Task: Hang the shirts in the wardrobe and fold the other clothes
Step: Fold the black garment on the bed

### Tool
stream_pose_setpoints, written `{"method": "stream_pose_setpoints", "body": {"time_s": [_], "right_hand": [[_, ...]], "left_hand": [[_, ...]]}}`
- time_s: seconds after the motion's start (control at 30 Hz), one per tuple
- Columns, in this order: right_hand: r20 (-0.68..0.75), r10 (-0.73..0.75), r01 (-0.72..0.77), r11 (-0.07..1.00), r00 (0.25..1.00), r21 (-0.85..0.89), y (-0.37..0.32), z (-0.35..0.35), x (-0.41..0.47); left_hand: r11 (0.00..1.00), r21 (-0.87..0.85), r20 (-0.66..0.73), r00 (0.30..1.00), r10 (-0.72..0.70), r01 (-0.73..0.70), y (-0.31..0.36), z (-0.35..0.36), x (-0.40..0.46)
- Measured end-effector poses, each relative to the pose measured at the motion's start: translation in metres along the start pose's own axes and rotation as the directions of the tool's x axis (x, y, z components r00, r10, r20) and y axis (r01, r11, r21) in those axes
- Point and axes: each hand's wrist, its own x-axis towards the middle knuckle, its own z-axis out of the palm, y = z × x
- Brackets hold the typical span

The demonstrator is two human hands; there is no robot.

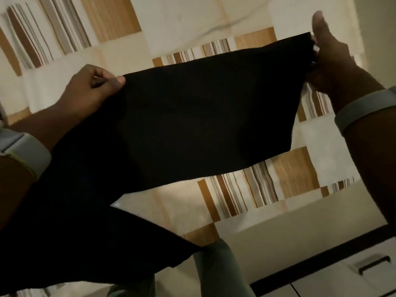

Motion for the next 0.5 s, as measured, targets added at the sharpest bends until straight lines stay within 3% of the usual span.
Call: {"method": "stream_pose_setpoints", "body": {"time_s": [0.07, 0.17, 0.33, 0.43, 0.5], "right_hand": [[-0.038, 0.077, -0.076, 0.997, 0.996, 0.019, -0.001, -0.003, -0.007], [-0.159, 0.086, -0.117, 0.972, 0.984, -0.202, 0.014, -0.005, -0.031], [0.142, 0.293, -0.246, 0.929, 0.946, -0.278, 0.034, 0.000, -0.055], [0.298, 0.349, -0.329, 0.937, 0.888, -0.117, 0.035, 0.003, -0.053], [0.370, 0.291, -0.332, 0.942, 0.882, 0.051, 0.034, 0.001, -0.050]], "left_hand": [[0.996, 0.021, 0.046, 0.996, -0.082, 0.081, 0.006, 0.002, 0.006], [0.983, 0.076, 0.079, 0.982, -0.171, 0.165, 0.011, 0.002, 0.011], [0.977, 0.123, 0.102, 0.978, -0.185, 0.172, 0.014, 0.003, 0.012], [0.976, 0.147, 0.096, 0.979, -0.179, 0.164, 0.017, 0.005, 0.012], [0.973, 0.176, 0.092, 0.981, -0.170, 0.152, 0.018, 0.006, 0.011]]}}
